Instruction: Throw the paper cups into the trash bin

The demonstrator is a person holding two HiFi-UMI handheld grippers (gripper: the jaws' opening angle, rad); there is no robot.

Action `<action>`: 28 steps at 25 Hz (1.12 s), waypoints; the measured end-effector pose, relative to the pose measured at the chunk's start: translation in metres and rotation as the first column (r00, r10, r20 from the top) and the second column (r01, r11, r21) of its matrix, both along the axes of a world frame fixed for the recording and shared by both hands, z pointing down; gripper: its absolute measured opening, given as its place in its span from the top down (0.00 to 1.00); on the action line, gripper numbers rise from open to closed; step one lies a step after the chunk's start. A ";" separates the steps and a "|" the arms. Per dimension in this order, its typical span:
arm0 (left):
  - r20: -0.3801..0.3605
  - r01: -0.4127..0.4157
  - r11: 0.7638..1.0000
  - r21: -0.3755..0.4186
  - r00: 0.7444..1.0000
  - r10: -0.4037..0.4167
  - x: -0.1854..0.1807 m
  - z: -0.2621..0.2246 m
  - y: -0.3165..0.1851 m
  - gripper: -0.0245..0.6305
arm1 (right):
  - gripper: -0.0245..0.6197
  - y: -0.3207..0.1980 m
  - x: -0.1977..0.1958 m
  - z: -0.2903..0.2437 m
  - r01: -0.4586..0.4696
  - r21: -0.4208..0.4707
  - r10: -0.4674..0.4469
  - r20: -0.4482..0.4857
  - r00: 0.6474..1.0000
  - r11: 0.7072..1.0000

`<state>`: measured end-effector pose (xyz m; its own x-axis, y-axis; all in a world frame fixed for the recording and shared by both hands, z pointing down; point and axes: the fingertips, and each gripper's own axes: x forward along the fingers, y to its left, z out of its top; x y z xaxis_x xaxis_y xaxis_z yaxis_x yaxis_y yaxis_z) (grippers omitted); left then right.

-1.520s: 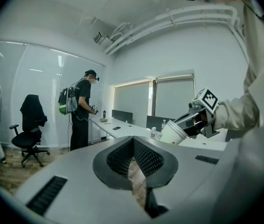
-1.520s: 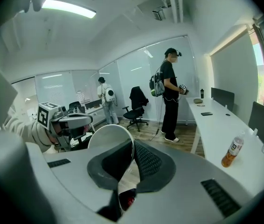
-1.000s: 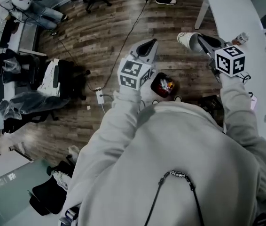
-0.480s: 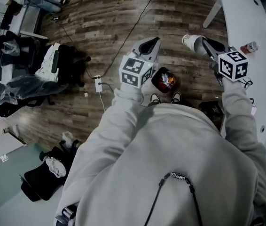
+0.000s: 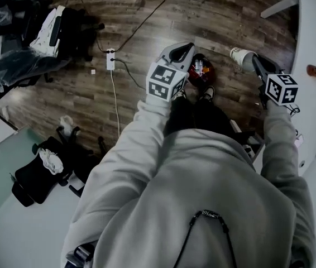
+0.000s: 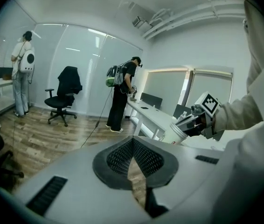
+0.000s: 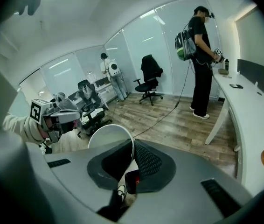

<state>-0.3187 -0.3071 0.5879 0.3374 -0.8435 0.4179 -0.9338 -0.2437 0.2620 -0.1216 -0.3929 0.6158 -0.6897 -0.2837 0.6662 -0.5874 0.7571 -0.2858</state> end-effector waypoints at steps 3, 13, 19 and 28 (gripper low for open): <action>-0.020 0.037 0.997 -0.071 0.999 -0.039 -0.009 0.054 0.022 0.96 | 0.90 0.015 -0.015 0.058 0.041 -0.077 -0.045 -0.045 0.998 0.996; -0.117 0.047 0.969 -0.244 0.990 -0.078 0.005 0.228 0.066 0.96 | 0.90 0.057 -0.044 0.235 0.040 -0.197 -0.063 -0.112 0.992 0.980; -0.151 0.012 0.950 -0.313 0.987 -0.062 0.023 0.347 0.078 0.96 | 0.90 0.095 -0.038 0.363 0.093 -0.279 -0.149 -0.188 0.971 0.956; -0.142 -0.094 0.928 -0.361 0.989 0.045 0.010 0.456 0.091 0.96 | 0.90 0.106 -0.049 0.472 0.171 -0.305 -0.249 -0.238 0.939 0.937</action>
<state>-0.3088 -0.2160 1.0437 0.4614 -0.6126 0.6417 -0.8700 -0.1708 0.4625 -0.1711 -0.2869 1.0874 -0.4975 0.0692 0.8647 -0.5073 0.7854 -0.3547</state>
